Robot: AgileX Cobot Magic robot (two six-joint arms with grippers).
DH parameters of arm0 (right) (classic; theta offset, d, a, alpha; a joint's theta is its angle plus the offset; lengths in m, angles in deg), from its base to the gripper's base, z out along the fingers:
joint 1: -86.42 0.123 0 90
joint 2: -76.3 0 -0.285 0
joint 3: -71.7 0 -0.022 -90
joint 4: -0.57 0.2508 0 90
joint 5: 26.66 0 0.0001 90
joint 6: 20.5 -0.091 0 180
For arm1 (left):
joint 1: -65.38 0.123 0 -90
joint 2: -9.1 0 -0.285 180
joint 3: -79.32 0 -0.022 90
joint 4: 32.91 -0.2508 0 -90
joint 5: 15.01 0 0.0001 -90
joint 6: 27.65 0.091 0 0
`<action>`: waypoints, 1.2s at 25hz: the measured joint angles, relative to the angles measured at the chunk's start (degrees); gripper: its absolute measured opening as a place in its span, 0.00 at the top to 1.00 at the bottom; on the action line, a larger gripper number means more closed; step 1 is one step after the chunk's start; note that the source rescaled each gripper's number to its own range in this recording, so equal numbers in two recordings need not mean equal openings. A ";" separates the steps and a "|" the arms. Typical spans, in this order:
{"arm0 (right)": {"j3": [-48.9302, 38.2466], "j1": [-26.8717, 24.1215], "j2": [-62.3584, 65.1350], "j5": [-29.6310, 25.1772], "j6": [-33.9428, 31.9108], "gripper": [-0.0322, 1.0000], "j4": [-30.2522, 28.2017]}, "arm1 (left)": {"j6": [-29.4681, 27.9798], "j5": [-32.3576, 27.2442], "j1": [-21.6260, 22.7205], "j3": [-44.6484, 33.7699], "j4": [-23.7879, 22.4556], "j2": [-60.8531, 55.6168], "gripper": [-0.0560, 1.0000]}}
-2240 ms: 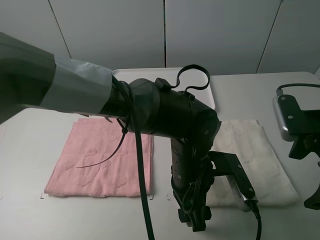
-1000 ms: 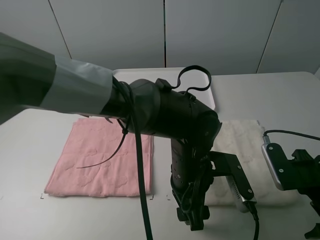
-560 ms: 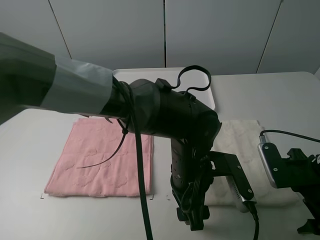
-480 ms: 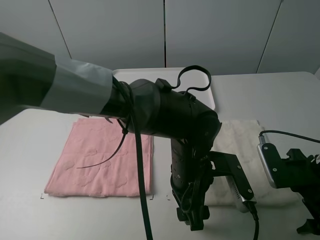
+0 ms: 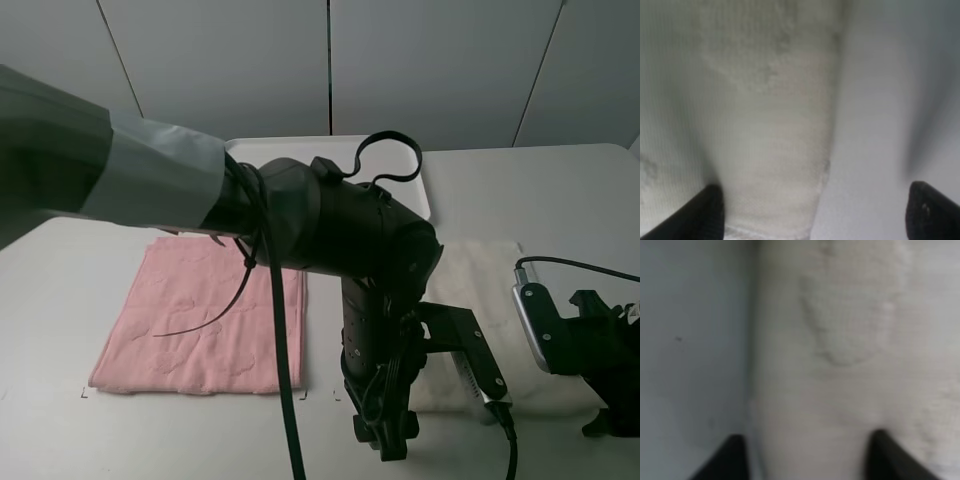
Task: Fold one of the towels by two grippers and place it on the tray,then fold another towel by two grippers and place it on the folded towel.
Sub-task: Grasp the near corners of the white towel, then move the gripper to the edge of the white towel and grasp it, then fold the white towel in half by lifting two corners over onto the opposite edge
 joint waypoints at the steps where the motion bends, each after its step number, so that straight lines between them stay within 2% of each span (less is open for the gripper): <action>1: 0.00 0.00 0.00 0.35 -0.02 0.63 -0.18 | 0.00 0.00 0.00 0.00 0.00 0.00 0.05; 4: 0.00 0.00 -0.04 1.95 -0.14 0.93 -0.65 | 0.00 0.00 0.00 0.00 0.00 0.00 0.05; 5: 0.00 0.00 -0.14 1.95 -0.14 0.96 -0.78 | 0.00 0.00 0.00 0.00 -0.14 0.00 0.05; 9: 0.00 0.00 -0.14 2.04 -0.14 0.97 -0.87 | 0.00 0.00 0.00 0.00 -1.80 0.00 0.08; 15: 0.00 0.00 -0.14 2.07 -0.14 0.97 -0.62 | 0.00 2.07 0.00 0.00 -2.54 0.05 0.38; 19: 0.00 0.00 -0.14 2.07 -0.14 0.97 0.15 | 0.00 2.62 0.00 0.00 -2.54 0.05 0.41; 21: 0.00 0.00 -0.14 2.07 -0.14 0.97 0.15 | 0.00 2.71 0.00 0.00 -2.81 0.05 0.47; 23: 0.00 0.00 -0.14 2.07 -0.14 0.97 0.25 | 0.00 2.71 0.00 0.00 -3.15 0.05 0.63; 25: 0.00 0.00 -0.14 2.18 -0.14 0.97 0.40 | 0.00 2.71 0.00 0.00 -3.30 0.05 0.84; 26: 0.00 0.00 -0.14 2.18 -0.14 0.97 0.69 | 0.00 2.71 0.00 0.00 -3.50 0.05 0.91; 30: 0.00 0.00 -0.14 2.18 -0.27 0.97 2.97 | 0.00 2.74 0.00 0.00 -3.74 0.05 0.94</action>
